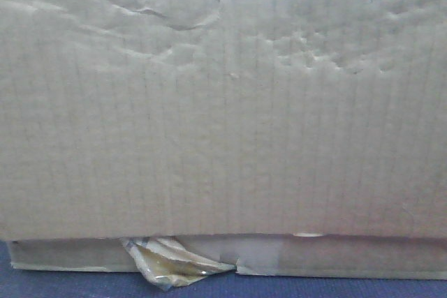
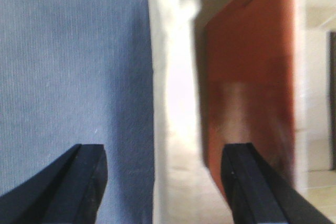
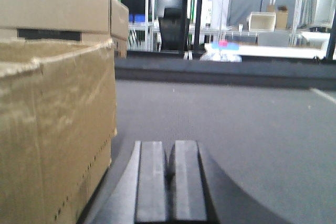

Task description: Stack two boxes on right shelf middle

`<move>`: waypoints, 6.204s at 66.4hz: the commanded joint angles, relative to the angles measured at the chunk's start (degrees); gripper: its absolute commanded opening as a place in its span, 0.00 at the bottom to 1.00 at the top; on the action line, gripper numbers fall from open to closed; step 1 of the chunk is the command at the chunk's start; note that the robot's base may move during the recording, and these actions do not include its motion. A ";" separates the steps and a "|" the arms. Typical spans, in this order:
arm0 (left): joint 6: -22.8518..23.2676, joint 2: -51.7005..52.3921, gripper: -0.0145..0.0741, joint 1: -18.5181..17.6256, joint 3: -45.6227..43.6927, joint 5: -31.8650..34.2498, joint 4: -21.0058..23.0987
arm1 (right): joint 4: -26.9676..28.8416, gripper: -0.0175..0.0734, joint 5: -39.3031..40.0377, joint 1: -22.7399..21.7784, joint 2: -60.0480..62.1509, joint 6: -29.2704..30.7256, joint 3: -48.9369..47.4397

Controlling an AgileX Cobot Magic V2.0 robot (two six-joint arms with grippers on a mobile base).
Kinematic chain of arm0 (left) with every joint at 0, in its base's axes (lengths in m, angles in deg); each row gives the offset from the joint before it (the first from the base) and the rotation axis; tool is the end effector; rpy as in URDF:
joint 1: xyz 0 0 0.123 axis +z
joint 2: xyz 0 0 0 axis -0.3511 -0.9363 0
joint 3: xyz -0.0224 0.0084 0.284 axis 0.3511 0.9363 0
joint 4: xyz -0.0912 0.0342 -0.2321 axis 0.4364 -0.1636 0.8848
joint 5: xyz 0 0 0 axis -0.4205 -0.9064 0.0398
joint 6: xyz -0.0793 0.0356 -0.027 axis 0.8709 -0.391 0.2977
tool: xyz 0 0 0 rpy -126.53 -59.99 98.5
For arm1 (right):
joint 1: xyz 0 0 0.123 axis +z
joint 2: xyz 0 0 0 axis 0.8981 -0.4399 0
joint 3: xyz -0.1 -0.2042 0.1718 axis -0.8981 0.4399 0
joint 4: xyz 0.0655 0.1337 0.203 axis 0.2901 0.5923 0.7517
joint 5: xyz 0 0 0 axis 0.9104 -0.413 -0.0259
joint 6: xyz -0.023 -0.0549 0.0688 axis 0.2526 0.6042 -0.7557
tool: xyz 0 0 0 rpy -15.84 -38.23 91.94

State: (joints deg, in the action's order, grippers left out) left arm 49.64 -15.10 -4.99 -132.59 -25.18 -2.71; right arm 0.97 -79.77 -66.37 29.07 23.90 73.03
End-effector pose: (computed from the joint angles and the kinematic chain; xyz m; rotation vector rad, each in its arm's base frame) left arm 0.3045 -0.1330 0.3391 -0.0057 2.7775 -0.0470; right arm 0.0561 -0.0026 0.2167 0.0417 1.4457 -0.0270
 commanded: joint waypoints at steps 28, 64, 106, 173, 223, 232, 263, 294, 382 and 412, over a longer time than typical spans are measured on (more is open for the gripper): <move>0.51 0.66 0.58 0.23 0.81 0.19 0.59 | -0.42 0.01 -31.25 -0.18 -9.02 -1.13 -25.98; 0.51 2.55 0.58 0.23 0.69 0.19 0.55 | 2.67 0.01 -63.72 -0.18 -52.15 -2.52 -52.73; 0.51 2.55 0.58 0.23 0.69 0.19 0.55 | -8.04 0.04 -72.32 14.75 -72.32 -22.14 -85.23; 0.51 2.56 0.58 0.23 0.69 0.19 -0.30 | -4.65 0.45 -72.32 19.86 -81.46 -23.47 -79.69; 0.51 2.56 0.58 0.23 0.79 0.19 -0.51 | -7.61 0.45 -72.32 21.96 -83.80 -23.47 -79.69; 0.51 2.56 0.58 0.23 0.79 0.19 -0.51 | -7.61 0.45 -72.32 21.96 -83.80 -23.47 -79.69; 0.51 2.34 0.58 0.23 0.87 0.19 -1.08 | -7.38 0.45 -72.32 21.96 -84.96 -23.47 -79.69; 0.51 2.23 0.53 0.23 0.87 0.19 -1.08 | -7.40 0.45 -72.32 21.96 -85.39 -23.47 -79.69; 8.96 6.86 0.04 -4.42 -17.66 8.30 -26.98 | -27.29 0.03 -50.33 23.83 -79.81 -31.59 -95.30; 9.29 5.08 0.04 -1.50 -18.58 17.93 -26.94 | -31.75 0.03 -42.63 21.58 -82.86 -34.60 -95.30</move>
State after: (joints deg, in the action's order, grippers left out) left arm 58.52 -9.91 -8.28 -150.37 -9.51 -29.86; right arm -28.09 -126.08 -44.21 -53.70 -10.27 -21.31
